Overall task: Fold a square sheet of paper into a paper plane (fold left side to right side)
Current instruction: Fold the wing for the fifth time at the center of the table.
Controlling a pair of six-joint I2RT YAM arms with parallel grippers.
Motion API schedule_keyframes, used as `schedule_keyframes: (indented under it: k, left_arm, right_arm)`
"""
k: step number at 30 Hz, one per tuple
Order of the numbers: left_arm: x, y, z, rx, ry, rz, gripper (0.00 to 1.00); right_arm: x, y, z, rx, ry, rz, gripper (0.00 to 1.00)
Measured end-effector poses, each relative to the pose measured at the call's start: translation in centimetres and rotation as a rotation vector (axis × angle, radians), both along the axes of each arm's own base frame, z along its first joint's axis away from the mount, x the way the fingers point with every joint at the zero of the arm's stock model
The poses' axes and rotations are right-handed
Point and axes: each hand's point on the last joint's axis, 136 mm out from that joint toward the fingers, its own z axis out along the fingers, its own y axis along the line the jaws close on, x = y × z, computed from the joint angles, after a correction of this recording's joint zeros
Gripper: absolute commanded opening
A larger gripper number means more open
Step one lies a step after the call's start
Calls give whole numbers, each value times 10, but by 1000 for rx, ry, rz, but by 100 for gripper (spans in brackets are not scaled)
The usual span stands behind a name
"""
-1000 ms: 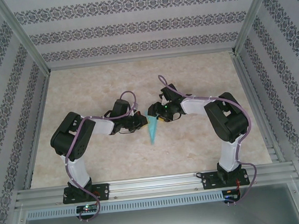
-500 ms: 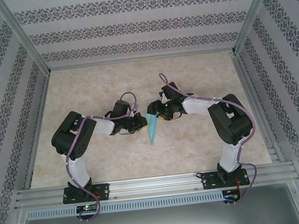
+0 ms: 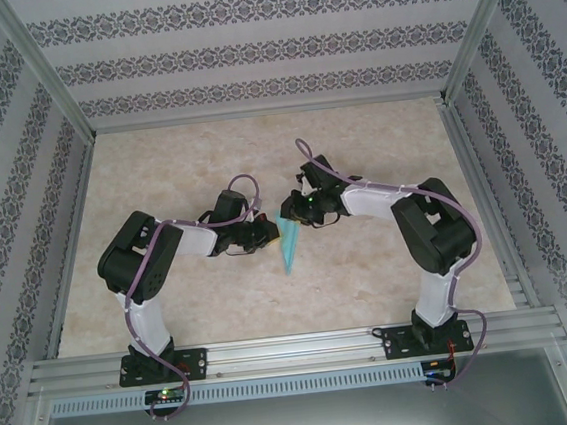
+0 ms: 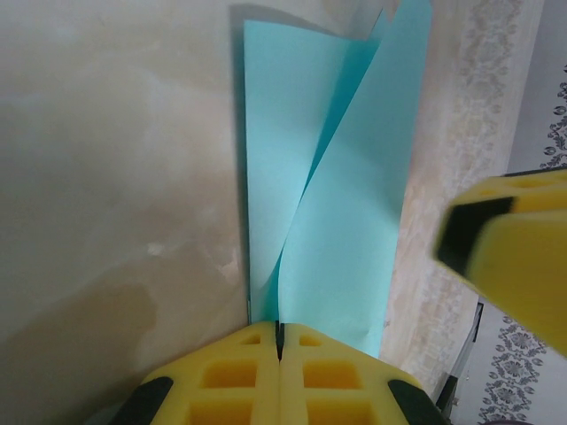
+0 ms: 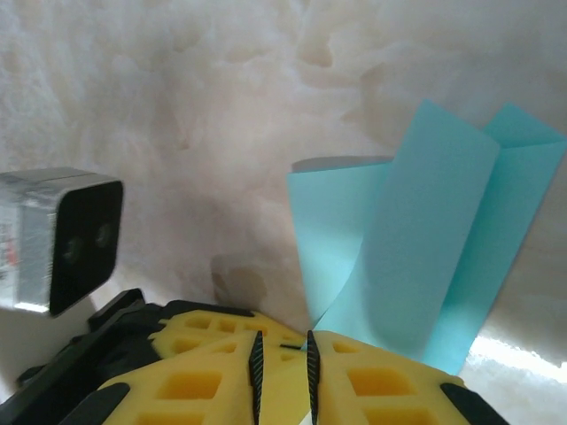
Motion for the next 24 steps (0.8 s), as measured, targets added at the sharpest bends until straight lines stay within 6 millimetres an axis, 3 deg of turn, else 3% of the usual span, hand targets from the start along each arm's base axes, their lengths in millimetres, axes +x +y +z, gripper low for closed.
schedule_keyframes:
  k: [24]
  left_arm:
    - [0,0,0,0,0,0,0]
  right_arm:
    - [-8,-9,-29,-71,61,7,21]
